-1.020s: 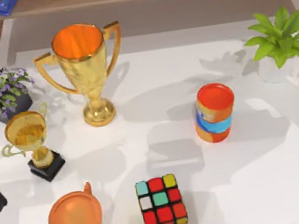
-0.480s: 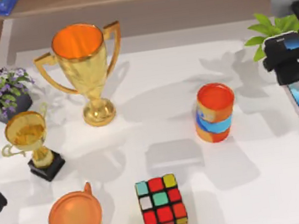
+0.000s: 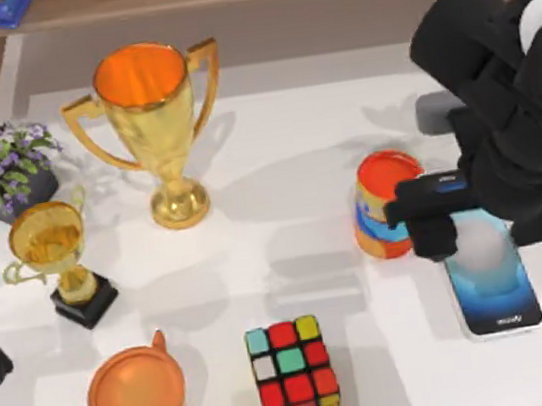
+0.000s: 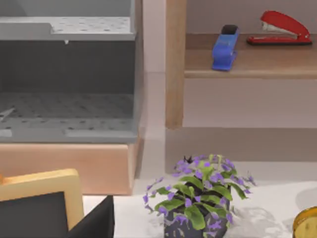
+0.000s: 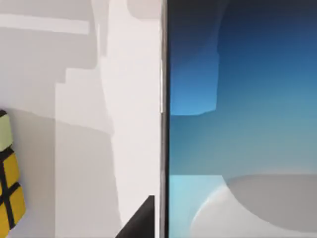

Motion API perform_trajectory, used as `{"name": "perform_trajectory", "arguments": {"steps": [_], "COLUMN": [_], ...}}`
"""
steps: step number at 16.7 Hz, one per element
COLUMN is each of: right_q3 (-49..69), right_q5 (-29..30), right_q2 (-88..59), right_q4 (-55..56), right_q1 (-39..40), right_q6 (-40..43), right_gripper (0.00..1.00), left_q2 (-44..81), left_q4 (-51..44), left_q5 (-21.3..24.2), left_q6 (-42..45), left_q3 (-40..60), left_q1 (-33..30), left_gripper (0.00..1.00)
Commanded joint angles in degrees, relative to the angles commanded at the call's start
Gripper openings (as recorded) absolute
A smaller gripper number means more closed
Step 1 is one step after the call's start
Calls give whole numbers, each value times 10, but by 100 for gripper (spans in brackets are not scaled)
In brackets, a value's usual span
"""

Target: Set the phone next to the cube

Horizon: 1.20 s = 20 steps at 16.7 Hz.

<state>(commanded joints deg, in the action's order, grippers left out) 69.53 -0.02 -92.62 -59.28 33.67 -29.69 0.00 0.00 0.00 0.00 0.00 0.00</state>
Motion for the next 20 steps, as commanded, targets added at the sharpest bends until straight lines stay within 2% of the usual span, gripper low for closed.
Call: {"name": "perform_trajectory", "arguments": {"steps": [7, 20], "right_q3": [-43, -48], "right_q5": [5, 4], "right_q2": [-22, -20], "right_q4": [0, 13], "right_q1": [78, 78], "right_q6": [-121, -129], "right_gripper": [0, 0], "left_q2": [0, 0], "left_q4": [0, 0], "left_q5": [0, 0], "left_q6": [0, 0], "left_q3": [0, 0], "left_q1": [0, 0], "left_gripper": [100, 100]}}
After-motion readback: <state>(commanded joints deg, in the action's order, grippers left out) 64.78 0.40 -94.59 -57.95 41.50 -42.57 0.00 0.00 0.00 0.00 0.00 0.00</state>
